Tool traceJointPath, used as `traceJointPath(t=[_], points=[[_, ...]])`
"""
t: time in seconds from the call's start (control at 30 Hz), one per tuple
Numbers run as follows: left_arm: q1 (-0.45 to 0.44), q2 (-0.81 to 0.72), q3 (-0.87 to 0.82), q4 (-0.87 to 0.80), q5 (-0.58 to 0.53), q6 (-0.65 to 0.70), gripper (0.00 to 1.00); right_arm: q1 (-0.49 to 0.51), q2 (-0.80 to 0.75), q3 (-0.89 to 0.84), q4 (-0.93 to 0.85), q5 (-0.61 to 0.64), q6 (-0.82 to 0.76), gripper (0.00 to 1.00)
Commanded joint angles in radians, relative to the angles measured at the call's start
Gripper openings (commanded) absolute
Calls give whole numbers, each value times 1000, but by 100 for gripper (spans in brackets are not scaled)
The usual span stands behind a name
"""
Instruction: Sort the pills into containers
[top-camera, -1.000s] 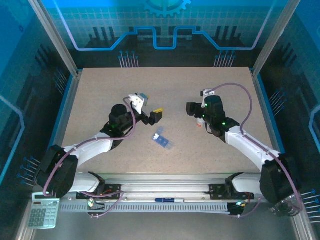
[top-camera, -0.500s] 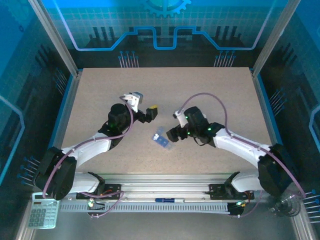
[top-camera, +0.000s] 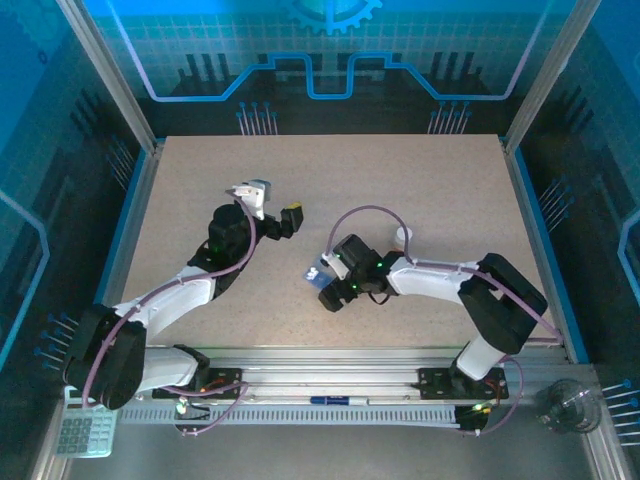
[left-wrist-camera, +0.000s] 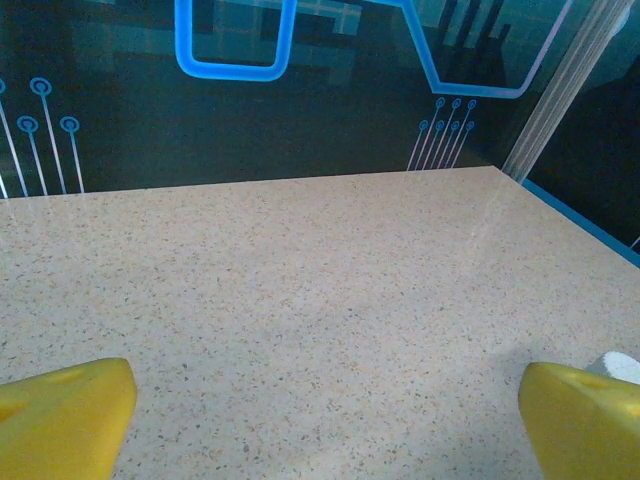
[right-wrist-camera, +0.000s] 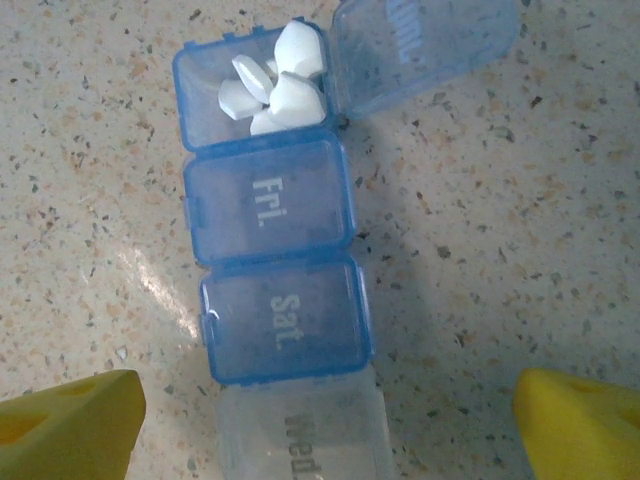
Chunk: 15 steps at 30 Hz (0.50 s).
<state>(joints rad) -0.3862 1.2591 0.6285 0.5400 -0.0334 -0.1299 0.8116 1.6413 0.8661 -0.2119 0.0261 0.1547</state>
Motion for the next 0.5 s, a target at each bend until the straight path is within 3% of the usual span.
traceJointPath(t=[0.0,0.47], points=[[10,-27,15,-5,-8,-13,99,12,40,52,1,35,-15,95],[11,-22,11,2,2,-21,99,-83,98,97,-1,66,-9,87]])
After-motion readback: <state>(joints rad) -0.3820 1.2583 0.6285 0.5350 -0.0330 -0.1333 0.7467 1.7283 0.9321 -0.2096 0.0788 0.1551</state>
